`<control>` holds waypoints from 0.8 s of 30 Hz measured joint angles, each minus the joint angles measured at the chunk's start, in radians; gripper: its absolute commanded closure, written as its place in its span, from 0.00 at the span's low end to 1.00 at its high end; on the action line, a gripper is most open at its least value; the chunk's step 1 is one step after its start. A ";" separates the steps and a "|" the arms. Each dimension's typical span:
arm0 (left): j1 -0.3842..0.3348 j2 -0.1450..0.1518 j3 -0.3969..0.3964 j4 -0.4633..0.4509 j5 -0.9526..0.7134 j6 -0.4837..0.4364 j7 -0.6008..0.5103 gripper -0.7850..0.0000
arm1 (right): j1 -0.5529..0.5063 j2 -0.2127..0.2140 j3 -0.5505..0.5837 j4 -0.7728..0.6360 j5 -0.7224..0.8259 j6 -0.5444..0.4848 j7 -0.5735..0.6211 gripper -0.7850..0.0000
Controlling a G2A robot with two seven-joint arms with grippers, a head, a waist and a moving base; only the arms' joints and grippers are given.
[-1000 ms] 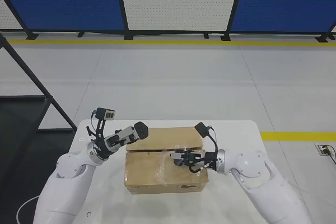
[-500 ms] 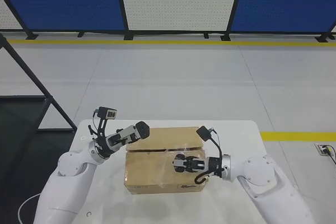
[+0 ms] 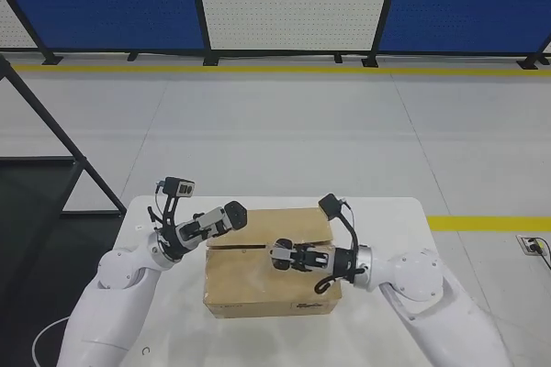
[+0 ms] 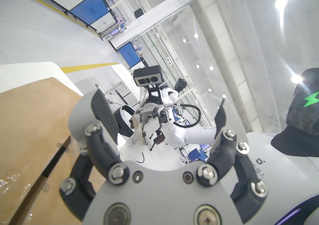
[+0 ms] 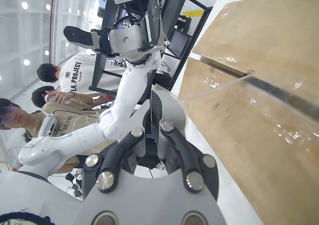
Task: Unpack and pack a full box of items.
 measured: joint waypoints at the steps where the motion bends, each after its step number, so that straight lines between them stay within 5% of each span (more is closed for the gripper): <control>1: 0.000 0.000 0.000 0.002 -0.002 0.000 -0.001 0.00 | 0.006 -0.003 -0.006 0.006 0.009 -0.001 -0.012 1.00; 24: 0.059 0.016 -0.035 -0.061 0.000 -0.015 -0.009 0.00 | 0.016 -0.033 -0.014 0.030 0.067 -0.096 -0.157 1.00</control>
